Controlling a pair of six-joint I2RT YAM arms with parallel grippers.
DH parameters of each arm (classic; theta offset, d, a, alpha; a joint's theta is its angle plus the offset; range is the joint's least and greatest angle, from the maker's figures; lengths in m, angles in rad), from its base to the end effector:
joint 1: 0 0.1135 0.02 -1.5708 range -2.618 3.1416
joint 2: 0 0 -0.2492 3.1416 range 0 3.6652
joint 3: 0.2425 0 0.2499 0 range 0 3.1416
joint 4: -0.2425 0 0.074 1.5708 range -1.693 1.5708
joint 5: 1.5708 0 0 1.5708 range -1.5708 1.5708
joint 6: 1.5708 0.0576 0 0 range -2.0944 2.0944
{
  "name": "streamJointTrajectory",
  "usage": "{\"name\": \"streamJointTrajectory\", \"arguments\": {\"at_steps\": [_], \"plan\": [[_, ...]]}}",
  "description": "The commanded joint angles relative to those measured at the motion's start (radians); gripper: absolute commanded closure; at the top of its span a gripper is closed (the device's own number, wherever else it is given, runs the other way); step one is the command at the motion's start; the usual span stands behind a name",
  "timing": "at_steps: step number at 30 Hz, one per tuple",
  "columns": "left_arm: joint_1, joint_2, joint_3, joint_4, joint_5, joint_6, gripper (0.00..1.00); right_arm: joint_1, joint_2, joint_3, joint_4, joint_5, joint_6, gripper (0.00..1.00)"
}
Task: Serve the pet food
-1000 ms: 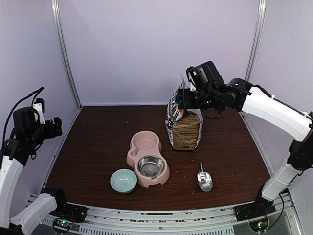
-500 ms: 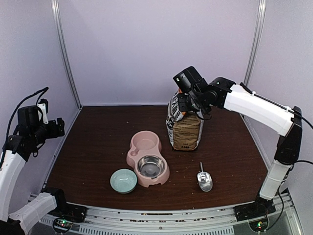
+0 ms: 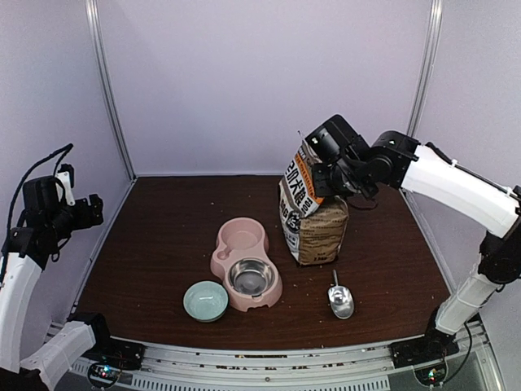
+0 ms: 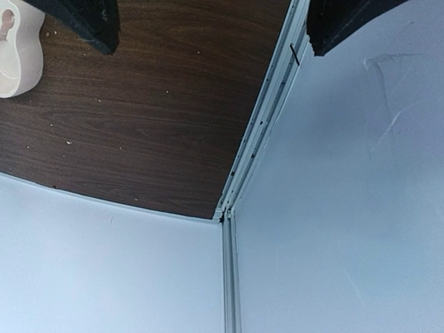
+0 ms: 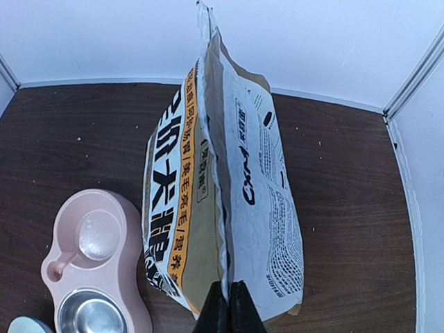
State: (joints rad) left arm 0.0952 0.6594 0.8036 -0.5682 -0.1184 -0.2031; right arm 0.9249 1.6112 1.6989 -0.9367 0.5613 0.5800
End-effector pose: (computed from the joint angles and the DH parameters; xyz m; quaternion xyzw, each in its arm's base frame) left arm 0.1726 0.0233 0.3064 -0.1563 0.8245 0.0204 0.5434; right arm 0.2337 0.2591 0.3514 -0.0579 0.9024 0.0427 0.4248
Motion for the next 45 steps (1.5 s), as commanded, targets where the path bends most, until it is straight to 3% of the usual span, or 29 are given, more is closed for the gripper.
{"name": "streamJointTrajectory", "arguments": {"at_steps": [1,8,14,26,32,35,38,43,45], "plan": [[0.012,0.015,0.004,0.059,0.023,0.016,0.04,0.029,-0.171,-0.023,0.080,-0.029,0.012,1.00],[0.011,0.035,0.004,0.054,-0.031,0.040,0.06,0.041,-0.282,-0.167,0.232,-0.232,0.005,1.00],[0.012,0.048,-0.004,0.039,-0.079,0.054,0.07,0.055,-0.275,-0.196,0.289,-0.350,0.023,1.00],[-0.026,0.030,0.001,0.067,-0.018,0.046,0.07,0.098,-0.326,-0.245,0.434,-0.366,0.092,1.00],[-0.416,0.163,0.242,0.036,-0.142,-0.069,0.07,0.143,-0.333,-0.254,0.449,-0.272,0.101,1.00],[-0.684,0.290,0.374,0.035,-0.275,-0.120,0.07,0.152,-0.343,-0.263,0.427,-0.244,0.104,1.00],[-0.881,0.436,0.498,0.055,-0.336,-0.193,0.07,0.154,-0.359,-0.281,0.405,-0.262,0.107,1.00],[-1.087,0.672,0.680,0.177,-0.311,-0.253,0.06,0.154,-0.395,-0.316,0.371,-0.289,0.093,1.00],[-1.130,0.764,0.760,0.202,-0.289,-0.278,0.06,0.155,-0.411,-0.318,0.352,-0.278,0.077,0.84]]}}
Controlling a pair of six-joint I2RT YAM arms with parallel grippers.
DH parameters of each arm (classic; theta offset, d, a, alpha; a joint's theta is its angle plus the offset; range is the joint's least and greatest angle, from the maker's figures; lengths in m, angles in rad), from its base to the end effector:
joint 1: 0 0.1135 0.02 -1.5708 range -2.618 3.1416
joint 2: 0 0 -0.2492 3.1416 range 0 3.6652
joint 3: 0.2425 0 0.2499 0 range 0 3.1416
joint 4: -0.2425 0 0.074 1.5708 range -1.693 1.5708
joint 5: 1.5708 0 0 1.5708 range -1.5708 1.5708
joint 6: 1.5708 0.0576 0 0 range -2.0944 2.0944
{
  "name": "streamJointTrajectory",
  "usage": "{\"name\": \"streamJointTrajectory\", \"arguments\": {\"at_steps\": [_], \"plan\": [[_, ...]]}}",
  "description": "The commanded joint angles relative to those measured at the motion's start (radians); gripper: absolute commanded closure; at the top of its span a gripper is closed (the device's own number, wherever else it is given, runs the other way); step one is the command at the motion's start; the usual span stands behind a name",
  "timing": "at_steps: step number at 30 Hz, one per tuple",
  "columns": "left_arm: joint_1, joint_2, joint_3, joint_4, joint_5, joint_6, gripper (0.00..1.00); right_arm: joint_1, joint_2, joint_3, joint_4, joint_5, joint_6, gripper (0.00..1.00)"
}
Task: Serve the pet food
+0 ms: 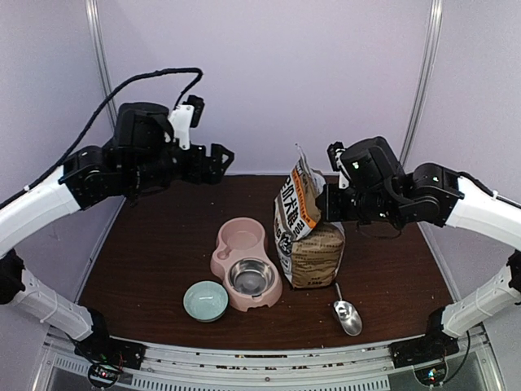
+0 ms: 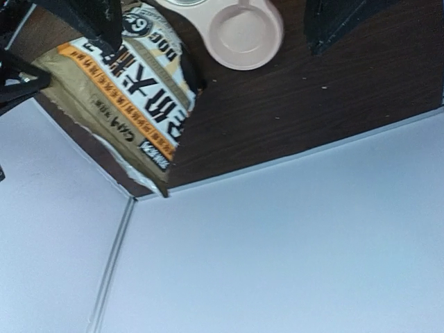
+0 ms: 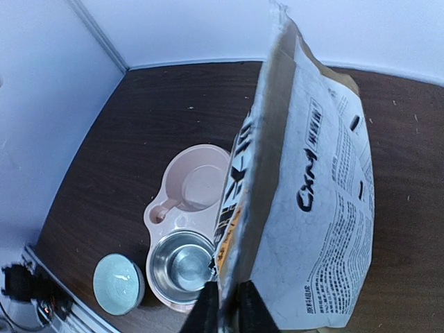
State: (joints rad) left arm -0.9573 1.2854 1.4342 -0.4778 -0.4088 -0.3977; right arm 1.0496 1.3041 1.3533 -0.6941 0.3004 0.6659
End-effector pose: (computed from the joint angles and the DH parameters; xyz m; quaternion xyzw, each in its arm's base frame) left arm 0.1920 -0.2328 0.4069 0.1065 0.7981 -0.2285 0.5473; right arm 0.1626 0.2489 0.3482 -0.1031 0.8812 0.2464 0.3901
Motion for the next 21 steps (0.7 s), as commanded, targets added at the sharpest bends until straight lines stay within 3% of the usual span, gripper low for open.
{"name": "streamJointTrajectory", "arguments": {"at_steps": [1,4,6,9,21], "plan": [[-0.091,0.173,0.153,0.129,0.016,-0.095,0.06,0.029,-0.114,0.027,0.100,-0.008,-0.020,0.75],[-0.110,0.239,0.193,0.195,0.068,-0.151,0.06,0.029,-0.143,0.035,0.066,0.058,-0.059,0.57],[-0.112,0.266,0.205,0.221,0.079,-0.196,0.06,0.026,-0.150,0.057,0.031,0.107,-0.094,0.52],[-0.111,0.287,0.203,0.252,0.076,-0.253,0.08,0.006,-0.126,0.112,-0.024,0.149,-0.132,0.52],[-0.111,0.242,0.098,0.227,0.072,-0.365,0.10,-0.173,0.140,0.333,-0.059,-0.035,-0.197,0.63]]}}
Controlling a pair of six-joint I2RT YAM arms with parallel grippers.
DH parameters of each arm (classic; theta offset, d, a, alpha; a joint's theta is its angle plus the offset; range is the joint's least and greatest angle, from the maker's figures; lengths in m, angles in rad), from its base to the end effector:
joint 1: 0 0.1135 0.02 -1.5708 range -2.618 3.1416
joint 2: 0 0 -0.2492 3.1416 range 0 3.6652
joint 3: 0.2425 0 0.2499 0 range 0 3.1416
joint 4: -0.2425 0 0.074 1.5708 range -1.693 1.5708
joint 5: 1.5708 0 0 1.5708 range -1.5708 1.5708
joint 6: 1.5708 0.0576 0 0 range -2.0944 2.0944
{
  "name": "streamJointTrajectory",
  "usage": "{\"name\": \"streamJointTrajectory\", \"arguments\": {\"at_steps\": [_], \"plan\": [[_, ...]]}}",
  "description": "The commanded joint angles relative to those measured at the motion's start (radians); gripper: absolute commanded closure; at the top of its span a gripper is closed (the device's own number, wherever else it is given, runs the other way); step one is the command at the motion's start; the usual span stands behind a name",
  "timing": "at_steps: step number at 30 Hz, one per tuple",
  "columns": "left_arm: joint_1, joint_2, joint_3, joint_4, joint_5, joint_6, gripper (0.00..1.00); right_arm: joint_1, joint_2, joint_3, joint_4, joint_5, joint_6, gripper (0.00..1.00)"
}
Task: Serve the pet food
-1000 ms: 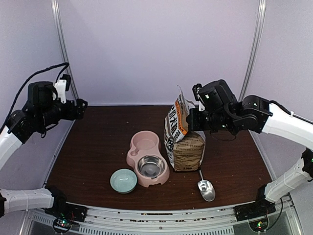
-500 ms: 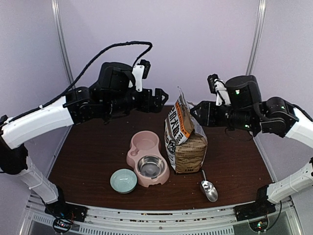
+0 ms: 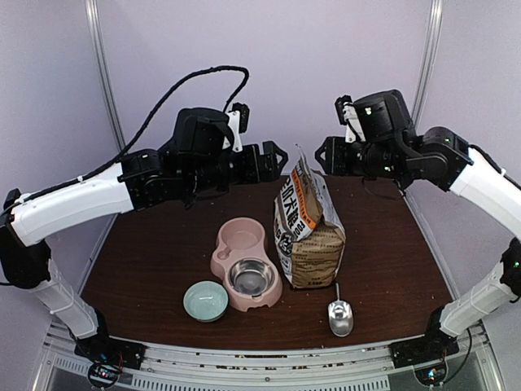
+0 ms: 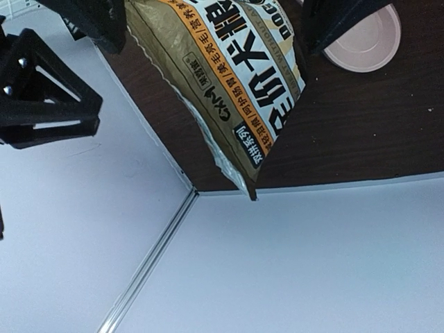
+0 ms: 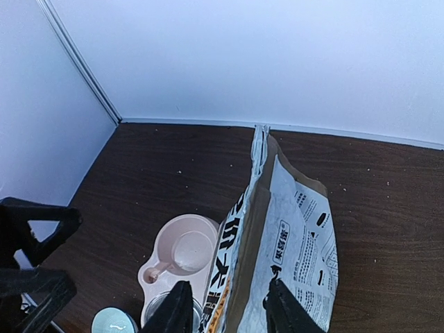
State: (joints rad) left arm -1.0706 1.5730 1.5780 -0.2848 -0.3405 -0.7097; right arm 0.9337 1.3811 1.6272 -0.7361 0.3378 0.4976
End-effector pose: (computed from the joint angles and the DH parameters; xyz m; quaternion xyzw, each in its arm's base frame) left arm 0.2021 -0.3296 0.3885 0.0410 0.7928 -0.3756 0.4783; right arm 0.1979 0.2353 0.4151 -0.0984 0.8440 0.2240 0.4773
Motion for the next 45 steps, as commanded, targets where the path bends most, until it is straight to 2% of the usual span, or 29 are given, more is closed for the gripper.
{"name": "streamJointTrajectory", "arguments": {"at_steps": [1,10,15,26,36,42,43,45], "plan": [[0.003,-0.052,-0.054,0.033,0.005,-0.058,0.10,-0.070,0.085,0.076,-0.016,-0.087,-0.036,0.64],[0.003,-0.085,-0.100,0.030,-0.001,-0.071,0.09,-0.173,0.252,0.211,-0.031,-0.210,-0.053,0.68],[0.003,-0.086,-0.098,0.027,-0.003,-0.068,0.09,-0.183,0.314,0.265,-0.045,-0.195,-0.059,0.69],[0.003,-0.087,-0.090,0.016,-0.006,-0.062,0.09,-0.195,0.370,0.273,-0.076,-0.102,-0.070,0.86],[0.003,-0.093,-0.095,0.012,-0.017,-0.061,0.09,-0.208,0.402,0.261,-0.079,-0.118,-0.067,0.87],[0.003,-0.093,-0.090,0.012,-0.015,-0.057,0.09,-0.220,0.416,0.244,-0.089,-0.122,-0.067,0.83],[0.003,-0.093,-0.090,0.012,-0.014,-0.057,0.09,-0.223,0.414,0.241,-0.087,-0.137,-0.068,0.85],[0.003,-0.091,-0.090,0.012,-0.013,-0.054,0.09,-0.228,0.409,0.235,-0.082,-0.170,-0.072,0.98]]}}
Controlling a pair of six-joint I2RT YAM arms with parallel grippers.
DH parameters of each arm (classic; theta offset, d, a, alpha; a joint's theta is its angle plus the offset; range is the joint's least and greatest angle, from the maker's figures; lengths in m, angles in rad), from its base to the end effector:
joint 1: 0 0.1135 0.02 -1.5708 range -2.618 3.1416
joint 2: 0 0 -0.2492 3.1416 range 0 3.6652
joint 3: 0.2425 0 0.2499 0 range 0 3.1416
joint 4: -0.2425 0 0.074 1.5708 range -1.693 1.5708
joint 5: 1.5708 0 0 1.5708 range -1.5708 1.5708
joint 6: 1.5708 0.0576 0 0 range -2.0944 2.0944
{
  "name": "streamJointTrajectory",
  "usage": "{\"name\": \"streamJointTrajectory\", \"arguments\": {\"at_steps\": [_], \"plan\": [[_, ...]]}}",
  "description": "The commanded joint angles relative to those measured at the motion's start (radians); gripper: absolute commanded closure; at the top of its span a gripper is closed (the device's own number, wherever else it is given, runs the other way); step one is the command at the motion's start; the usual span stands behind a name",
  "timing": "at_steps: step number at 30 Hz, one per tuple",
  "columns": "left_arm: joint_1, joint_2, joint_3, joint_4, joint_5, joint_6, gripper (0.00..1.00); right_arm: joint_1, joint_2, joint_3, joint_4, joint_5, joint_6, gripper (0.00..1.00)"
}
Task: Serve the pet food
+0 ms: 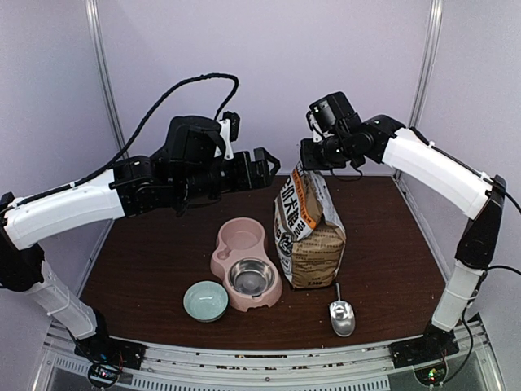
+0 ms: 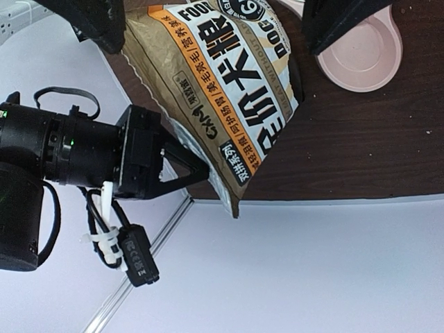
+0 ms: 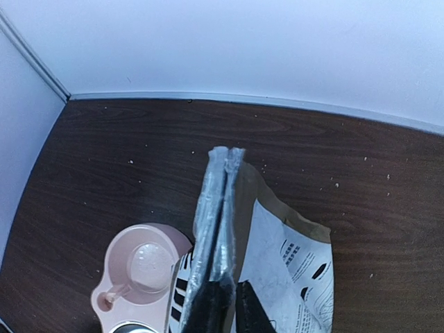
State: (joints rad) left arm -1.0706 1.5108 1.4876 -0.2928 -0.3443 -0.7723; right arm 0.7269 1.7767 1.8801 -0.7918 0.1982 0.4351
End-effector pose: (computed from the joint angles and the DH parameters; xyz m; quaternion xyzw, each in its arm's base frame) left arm 0.1949 -0.3161 0.3768 0.0191 0.8037 -0.3768 0.4602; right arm 0.3115 0.2619 0.3593 -0.0890 0.8964 0.1584 0.4043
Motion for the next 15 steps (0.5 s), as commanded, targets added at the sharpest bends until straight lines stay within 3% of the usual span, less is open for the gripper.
{"name": "streamJointTrajectory", "arguments": {"at_steps": [1,15], "plan": [[0.002,-0.027,0.002,0.021,-0.009,0.011,0.09,-0.023,0.006,-0.020,-0.024,-0.046,-0.011,1.00],[0.003,0.140,0.202,0.063,0.162,0.064,0.08,-0.024,-0.308,-0.314,0.219,-0.387,0.043,1.00]]}}
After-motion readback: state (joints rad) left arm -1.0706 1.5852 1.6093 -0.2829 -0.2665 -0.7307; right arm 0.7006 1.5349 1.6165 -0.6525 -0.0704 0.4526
